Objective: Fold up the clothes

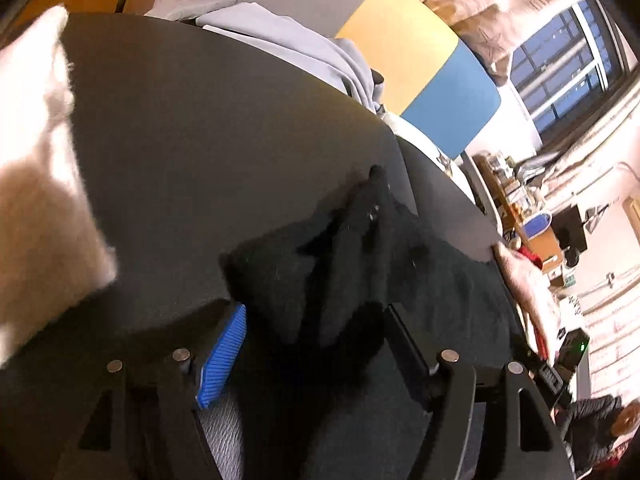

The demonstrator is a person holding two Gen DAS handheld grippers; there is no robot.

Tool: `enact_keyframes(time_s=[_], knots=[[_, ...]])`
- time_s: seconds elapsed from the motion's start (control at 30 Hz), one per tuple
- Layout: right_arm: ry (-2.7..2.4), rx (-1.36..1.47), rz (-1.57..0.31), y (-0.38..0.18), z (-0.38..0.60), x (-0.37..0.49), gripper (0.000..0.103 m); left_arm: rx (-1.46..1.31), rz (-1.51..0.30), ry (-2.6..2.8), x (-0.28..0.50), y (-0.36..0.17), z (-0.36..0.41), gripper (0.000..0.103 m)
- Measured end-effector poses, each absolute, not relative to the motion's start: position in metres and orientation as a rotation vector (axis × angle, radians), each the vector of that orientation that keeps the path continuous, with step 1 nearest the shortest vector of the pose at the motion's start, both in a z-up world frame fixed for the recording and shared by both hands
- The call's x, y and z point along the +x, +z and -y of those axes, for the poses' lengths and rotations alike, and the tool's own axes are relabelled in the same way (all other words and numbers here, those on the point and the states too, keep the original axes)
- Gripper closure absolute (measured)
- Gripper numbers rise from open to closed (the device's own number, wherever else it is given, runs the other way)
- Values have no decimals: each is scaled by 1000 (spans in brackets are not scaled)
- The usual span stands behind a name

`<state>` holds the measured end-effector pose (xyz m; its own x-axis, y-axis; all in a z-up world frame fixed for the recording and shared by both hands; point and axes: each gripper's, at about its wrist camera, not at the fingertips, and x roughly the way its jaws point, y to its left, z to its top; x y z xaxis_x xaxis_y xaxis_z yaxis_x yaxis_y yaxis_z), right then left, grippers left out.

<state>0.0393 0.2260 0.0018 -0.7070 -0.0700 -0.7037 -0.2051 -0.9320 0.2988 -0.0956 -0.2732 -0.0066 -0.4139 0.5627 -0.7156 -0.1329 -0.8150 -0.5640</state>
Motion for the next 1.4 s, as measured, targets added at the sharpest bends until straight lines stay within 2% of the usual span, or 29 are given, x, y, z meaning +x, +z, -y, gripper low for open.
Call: enact_keyframes(time_s=[0.2,0.23,0.3,0.33,0.37,0.43,0.53,0.7,0.77,0.9,1.0,1.03,1.07,1.13,1.2,1.23,1.27,1.3,1.33,1.4], knots=[[2796,-1152,-596,2,-232,40,0,-1341,783,2211,-108,-17,285,35],[2799,-1149,-604,2,-233,41,0,-1359,761,2203,-109,-17,283,41],[2804,-1142,-616,2,-234,42,0,-1401,702,2183,-113,-19,279,75],[2810,-1137,-633,4,-236,43,0,-1429,747,2138,-117,-24,281,87],[2816,-1131,-648,6,-237,45,0,-1457,809,2083,-122,-29,285,88],[2843,-1098,-643,15,-240,52,0,-1451,768,2108,-126,-26,282,89],[2985,-1039,-480,49,-236,71,2,-1451,720,2134,-135,-22,277,89],[3136,-1278,-112,82,-215,77,14,-1426,673,2207,-146,-10,279,92],[3158,-1407,-60,81,-208,69,19,-1426,584,2240,-144,-6,275,90],[3196,-1601,64,72,-192,49,20,-1440,437,2285,-143,-5,266,78],[3112,-1766,206,49,-190,28,20,-1432,425,2298,-143,-6,266,64],[3055,-1836,207,35,-195,21,19,-1424,423,2285,-143,-7,266,55],[3038,-1885,181,21,-199,17,12,-1410,393,2270,-143,-6,262,44],[3082,-1867,165,7,-202,18,0,-1379,325,2239,-143,-5,252,29],[3127,-1793,161,3,-202,22,0,-1386,224,2230,-144,-4,242,28],[3132,-1763,152,2,-202,23,0,-1394,190,2223,-146,-3,238,30],[3140,-1730,133,1,-202,26,0,-1401,157,2216,-147,-2,235,55],[3147,-1704,134,1,-201,28,0,-1417,232,2176,-151,-3,240,75],[3150,-1688,131,0,-201,29,0,-1434,331,2125,-156,-5,246,83],[3155,-1659,126,-1,-199,32,0,-1429,387,2107,-158,-5,252,85]])
